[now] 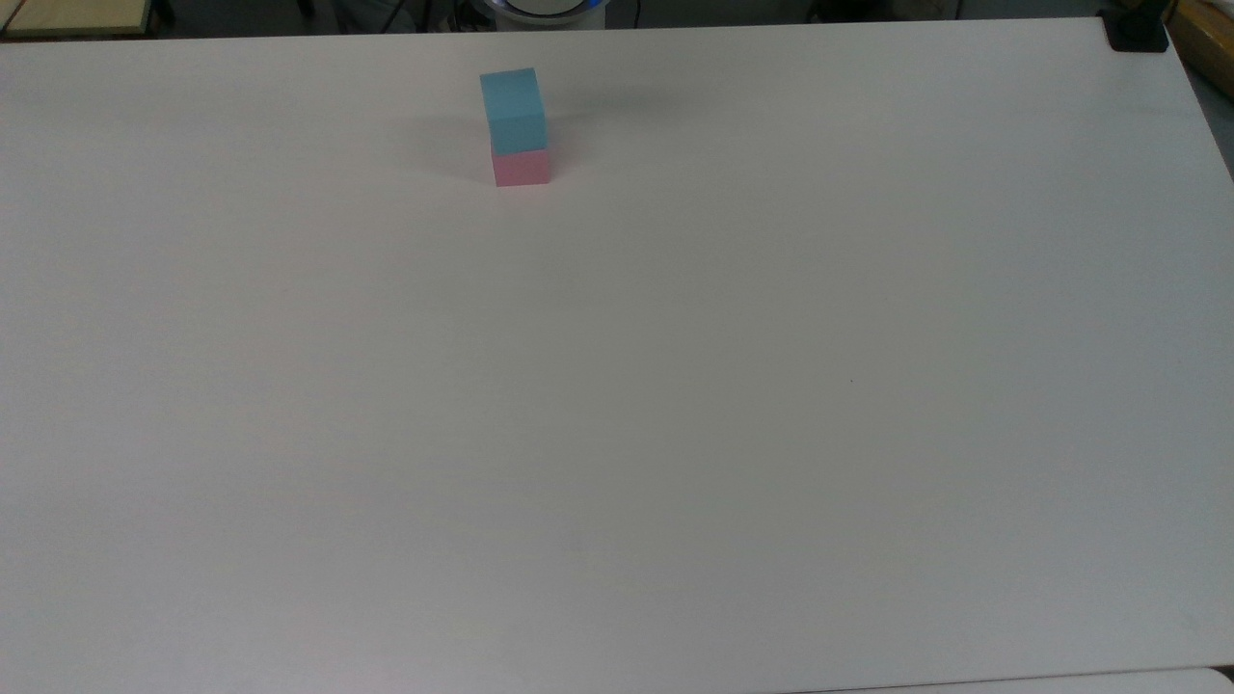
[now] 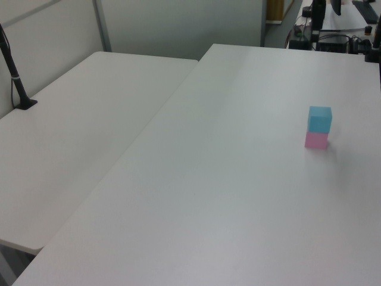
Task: Put blue cube on pink cube
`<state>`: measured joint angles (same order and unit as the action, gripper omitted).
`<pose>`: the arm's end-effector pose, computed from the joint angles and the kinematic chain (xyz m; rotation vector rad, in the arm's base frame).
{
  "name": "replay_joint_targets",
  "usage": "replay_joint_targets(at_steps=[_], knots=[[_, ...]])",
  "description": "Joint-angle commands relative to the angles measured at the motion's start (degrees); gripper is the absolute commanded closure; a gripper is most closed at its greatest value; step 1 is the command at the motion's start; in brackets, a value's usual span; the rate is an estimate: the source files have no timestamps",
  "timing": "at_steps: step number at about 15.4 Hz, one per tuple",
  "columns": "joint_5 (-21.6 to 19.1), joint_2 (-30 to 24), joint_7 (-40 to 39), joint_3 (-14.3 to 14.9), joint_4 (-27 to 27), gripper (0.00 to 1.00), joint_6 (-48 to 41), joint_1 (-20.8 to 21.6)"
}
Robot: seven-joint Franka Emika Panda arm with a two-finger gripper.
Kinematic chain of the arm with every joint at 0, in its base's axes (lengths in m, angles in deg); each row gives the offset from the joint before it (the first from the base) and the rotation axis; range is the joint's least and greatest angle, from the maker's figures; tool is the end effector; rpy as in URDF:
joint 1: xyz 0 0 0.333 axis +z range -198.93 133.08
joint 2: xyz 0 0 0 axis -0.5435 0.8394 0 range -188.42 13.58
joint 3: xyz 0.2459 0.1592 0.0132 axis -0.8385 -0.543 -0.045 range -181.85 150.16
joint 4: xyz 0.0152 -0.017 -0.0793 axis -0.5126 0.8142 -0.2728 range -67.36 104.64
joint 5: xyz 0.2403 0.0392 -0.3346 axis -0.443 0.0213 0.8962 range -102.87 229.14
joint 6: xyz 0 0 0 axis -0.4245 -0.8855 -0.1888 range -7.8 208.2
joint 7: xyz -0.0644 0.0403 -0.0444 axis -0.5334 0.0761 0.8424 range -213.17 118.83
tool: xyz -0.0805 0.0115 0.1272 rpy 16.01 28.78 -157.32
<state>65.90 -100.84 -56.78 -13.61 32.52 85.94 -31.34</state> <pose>0.5122 -0.0145 0.5691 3.0887 0.2453 0.0556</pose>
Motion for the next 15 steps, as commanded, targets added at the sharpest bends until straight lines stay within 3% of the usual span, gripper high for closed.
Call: replay_joint_targets(at_steps=[1, 6, 15], knots=[[-0.6, 5.3, 3.4, 0.7, -7.2, 0.0, -2.6, 0.3], [-0.8, 11.7, 6.6, 0.7, -14.3, 0.0, -1.9, 0.4], [-0.2, 12.7, 7.3, -0.1, -14.1, 0.0, -2.5, 1.8]])
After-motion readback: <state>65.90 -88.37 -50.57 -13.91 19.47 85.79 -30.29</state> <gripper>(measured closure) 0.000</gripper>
